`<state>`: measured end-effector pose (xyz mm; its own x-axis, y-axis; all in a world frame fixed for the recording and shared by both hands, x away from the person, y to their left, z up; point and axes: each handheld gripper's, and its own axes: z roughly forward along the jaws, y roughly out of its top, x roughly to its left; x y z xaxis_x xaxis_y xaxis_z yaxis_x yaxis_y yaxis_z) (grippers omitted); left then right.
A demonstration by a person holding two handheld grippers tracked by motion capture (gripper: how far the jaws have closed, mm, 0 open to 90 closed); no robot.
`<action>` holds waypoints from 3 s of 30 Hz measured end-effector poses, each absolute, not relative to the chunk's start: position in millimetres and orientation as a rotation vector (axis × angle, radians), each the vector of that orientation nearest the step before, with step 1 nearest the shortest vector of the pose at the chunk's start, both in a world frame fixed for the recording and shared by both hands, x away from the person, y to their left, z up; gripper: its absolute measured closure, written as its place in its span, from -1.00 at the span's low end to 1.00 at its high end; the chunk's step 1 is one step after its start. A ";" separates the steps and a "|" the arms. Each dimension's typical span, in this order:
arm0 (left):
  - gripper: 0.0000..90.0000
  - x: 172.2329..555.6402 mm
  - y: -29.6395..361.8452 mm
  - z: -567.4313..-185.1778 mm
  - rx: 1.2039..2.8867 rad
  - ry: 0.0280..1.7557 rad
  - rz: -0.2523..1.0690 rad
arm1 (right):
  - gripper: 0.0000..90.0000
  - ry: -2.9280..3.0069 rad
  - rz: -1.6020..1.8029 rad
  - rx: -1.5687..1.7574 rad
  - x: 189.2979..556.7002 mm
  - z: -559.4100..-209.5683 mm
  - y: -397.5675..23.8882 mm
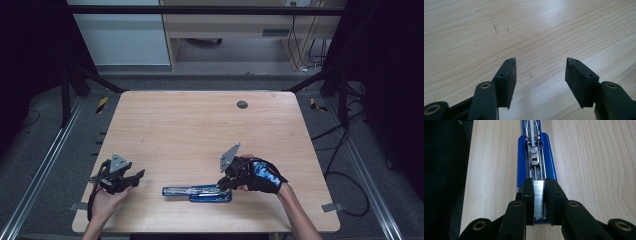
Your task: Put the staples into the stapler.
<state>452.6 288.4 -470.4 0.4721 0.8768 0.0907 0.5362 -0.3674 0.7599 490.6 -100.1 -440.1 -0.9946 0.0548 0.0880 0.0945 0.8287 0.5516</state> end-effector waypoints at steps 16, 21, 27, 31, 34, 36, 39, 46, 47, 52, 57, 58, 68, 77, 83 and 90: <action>-0.06 453.1 288.2 -470.8 2.056 1.167 0.652 | 0.75 -2.932 -0.878 -0.091 490.7 -438.8 -100.4; -0.06 453.1 287.8 -471.2 2.057 1.168 0.653 | 0.75 -2.935 -0.868 -0.087 491.7 -438.7 -100.0; -0.06 453.7 287.6 -471.9 2.061 1.172 0.652 | 0.75 -2.930 -0.860 -0.060 493.5 -441.4 -97.6; -0.06 453.7 287.2 -472.2 2.060 1.174 0.651 | 0.75 -2.932 -0.859 -0.059 493.3 -442.5 -96.9; -0.06 453.6 286.9 -472.0 2.064 1.171 0.652 | 0.75 -2.932 -0.860 -0.059 493.0 -442.8 -97.1; -0.05 453.6 287.1 -471.9 2.063 1.171 0.652 | 0.75 -2.933 -0.856 -0.060 493.0 -443.0 -97.3; -0.06 453.4 287.4 -471.7 2.063 1.170 0.652 | 0.75 -2.934 -0.855 -0.060 492.6 -443.5 -97.3; -0.06 453.3 287.4 -471.4 2.062 1.170 0.653 | 0.75 -2.943 -0.848 -0.075 491.2 -444.5 -97.8; -0.06 453.2 287.3 -471.4 2.062 1.170 0.653 | 0.75 -2.944 -0.850 -0.060 491.8 -444.8 -97.7; -0.06 453.2 287.4 -471.3 2.061 1.170 0.653 | 0.74 -2.944 -0.847 -0.073 491.0 -445.6 -97.1; -0.06 453.2 286.8 -471.3 2.062 1.169 0.654 | 0.72 -2.952 -0.851 -0.081 490.0 -445.6 -97.3; -0.06 453.1 286.6 -471.3 2.061 1.169 0.653 | 0.71 -2.950 -0.853 -0.087 489.5 -445.4 -97.1; -0.05 452.1 286.5 -469.8 2.056 1.162 0.654 | 0.73 -2.964 -0.933 -0.155 487.6 -438.3 -101.0; -0.03 449.4 282.1 -466.9 2.053 1.116 0.637 | 0.73 -3.020 -1.076 -0.439 484.4 -430.7 -113.3; 0.02 446.9 277.6 -462.1 2.037 1.067 0.595 | 0.72 -3.013 -1.194 -0.619 473.9 -425.3 -120.3; 0.05 443.0 271.0 -457.0 2.031 0.995 0.551 | 0.71 -2.963 -1.317 -0.820 462.7 -425.9 -131.1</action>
